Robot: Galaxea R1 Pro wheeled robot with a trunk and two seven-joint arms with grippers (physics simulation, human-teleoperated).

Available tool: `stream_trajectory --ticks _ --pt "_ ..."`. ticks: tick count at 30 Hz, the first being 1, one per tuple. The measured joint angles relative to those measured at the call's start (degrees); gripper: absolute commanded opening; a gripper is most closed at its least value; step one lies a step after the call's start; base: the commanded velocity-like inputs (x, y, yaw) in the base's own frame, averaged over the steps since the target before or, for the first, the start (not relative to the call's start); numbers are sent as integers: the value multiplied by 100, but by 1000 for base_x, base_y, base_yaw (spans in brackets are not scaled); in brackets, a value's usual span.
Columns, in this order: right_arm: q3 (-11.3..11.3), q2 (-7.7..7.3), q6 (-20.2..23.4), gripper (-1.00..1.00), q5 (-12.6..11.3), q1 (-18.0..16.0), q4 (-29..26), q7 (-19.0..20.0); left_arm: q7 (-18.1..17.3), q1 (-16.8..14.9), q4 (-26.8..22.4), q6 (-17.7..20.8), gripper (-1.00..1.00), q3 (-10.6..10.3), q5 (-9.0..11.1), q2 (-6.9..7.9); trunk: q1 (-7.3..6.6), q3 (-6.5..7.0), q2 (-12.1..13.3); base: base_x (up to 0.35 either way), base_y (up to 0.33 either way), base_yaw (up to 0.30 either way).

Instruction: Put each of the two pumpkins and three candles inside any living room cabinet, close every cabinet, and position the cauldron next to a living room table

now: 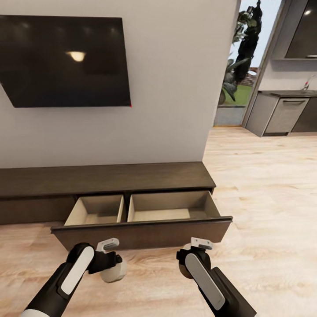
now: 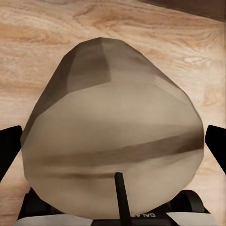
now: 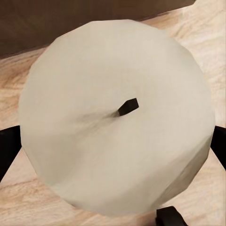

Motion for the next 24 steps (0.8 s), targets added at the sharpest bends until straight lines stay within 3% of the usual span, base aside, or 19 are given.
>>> stream_trajectory --ticks 6,24 --pt "7 0 -1 -100 2 0 1 9 26 -1 -126 -1 -100 -148 9 -11 1 0 0 20 -15 0" --pt "16 0 -2 -100 9 -1 -6 20 54 0 -203 6 -100 -162 -8 -37 -394 323 720 0 0 0"
